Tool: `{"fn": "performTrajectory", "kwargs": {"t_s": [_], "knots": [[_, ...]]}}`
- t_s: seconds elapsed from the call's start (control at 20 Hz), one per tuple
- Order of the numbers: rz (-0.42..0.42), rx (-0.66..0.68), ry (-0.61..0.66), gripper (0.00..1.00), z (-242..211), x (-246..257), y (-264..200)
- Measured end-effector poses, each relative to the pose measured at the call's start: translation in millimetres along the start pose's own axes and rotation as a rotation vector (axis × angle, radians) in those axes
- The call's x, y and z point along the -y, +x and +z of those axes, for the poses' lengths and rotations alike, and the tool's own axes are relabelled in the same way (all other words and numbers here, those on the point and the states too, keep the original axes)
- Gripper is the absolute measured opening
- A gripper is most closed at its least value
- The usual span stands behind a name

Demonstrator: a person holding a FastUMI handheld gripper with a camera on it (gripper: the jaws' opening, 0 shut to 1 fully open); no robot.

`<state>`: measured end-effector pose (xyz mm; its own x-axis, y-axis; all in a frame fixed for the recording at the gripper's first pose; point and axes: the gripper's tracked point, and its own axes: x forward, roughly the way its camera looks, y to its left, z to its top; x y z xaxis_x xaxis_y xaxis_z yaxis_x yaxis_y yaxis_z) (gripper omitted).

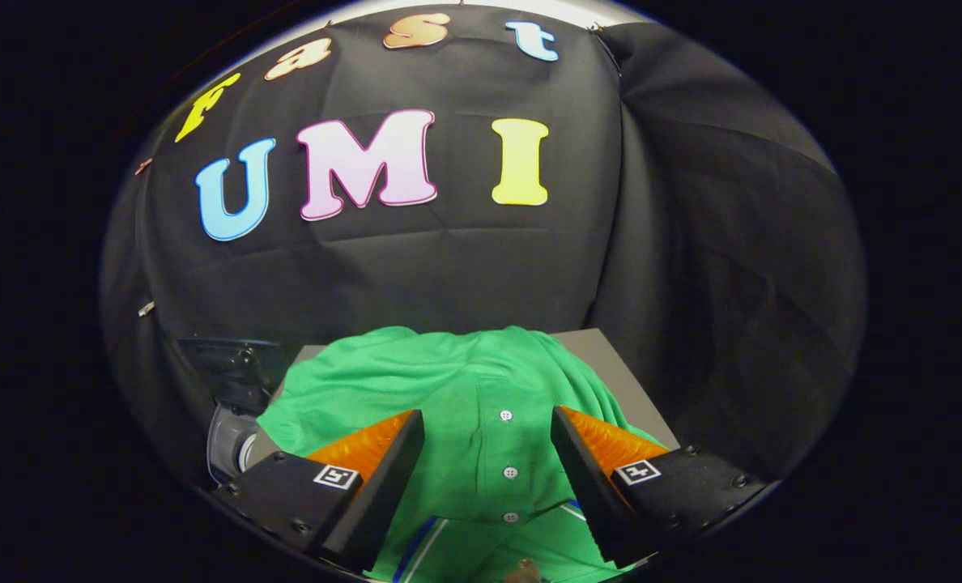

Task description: Put the clothes into the washing machine and then close the washing machine lid.

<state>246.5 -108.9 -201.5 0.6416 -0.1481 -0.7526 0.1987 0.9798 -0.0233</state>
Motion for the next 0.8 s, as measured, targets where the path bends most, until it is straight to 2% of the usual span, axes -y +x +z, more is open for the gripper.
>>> {"fn": "performTrajectory", "kwargs": {"t_s": [0.25, 0.8], "knots": [[-0.001, -0.101, -0.021, 0.99, -22, 2, 16], [0.006, -0.242, -0.011, 0.97, -30, 4, 24]]}}
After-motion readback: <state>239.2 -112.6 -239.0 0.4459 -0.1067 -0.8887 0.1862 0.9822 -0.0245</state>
